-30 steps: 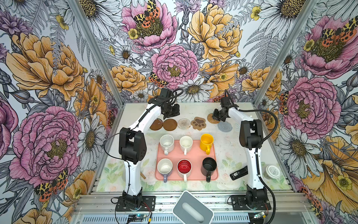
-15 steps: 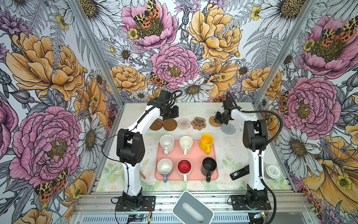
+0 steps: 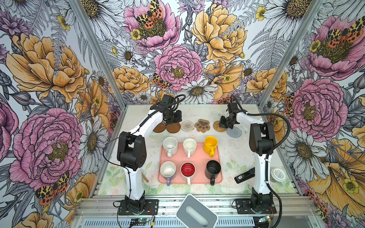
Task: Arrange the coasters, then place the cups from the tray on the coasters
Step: 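Slide the rattan coaster with the right gripper toward the paw-print coaster, then move the right gripper onto the blue-grey knit coaster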
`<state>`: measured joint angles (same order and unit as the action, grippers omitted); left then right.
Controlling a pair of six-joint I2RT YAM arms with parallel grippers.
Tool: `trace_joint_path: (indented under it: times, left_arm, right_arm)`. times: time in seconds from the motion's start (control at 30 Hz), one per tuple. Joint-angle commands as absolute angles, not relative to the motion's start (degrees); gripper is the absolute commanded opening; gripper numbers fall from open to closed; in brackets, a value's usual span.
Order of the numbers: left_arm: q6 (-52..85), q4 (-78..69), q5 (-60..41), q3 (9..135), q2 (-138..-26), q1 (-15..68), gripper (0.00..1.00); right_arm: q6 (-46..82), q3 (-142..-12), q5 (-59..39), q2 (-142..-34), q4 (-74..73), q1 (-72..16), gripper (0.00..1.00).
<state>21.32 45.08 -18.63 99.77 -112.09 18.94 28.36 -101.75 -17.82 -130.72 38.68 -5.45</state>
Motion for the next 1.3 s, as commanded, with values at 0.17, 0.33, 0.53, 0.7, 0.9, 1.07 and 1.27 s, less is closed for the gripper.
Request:
trace_joint_path:
  times: [0.17,0.33,0.53,0.7,0.9,1.07,1.27]
  left_arm:
    - [22.4,42.9,-18.9,98.9,-109.1,18.4,0.00]
    - [22.4,42.8,-18.9,98.8,-109.0,18.2,0.00]
    - [22.4,42.7,-18.7,98.6,-108.4,18.3,0.00]
    - [22.4,42.2,-18.5,97.7,-107.5,18.2,0.00]
    - [22.5,41.7,-18.5,97.1,-107.0,18.2,0.00]
    - [22.6,41.4,-18.5,96.6,-106.9,18.3,0.00]
    - [22.8,41.1,-18.1,95.9,-106.5,18.1,0.00]
  right_arm:
    - [27.7,-100.5,-17.7,-130.1,42.6,-6.9,0.02]
    - [28.0,-101.5,-16.4,-128.6,42.5,-6.4,0.03]
    - [28.9,-103.0,-14.6,-125.6,42.6,-5.6,0.08]
    - [28.6,-101.7,-13.3,-121.6,42.5,-4.6,0.10]
    - [27.0,-95.9,-12.6,-117.1,42.5,-1.8,0.11]
    - [26.2,-91.7,-12.5,-115.9,42.6,1.1,0.10]
    - [25.5,-90.6,-12.4,-117.8,42.7,2.6,0.09]
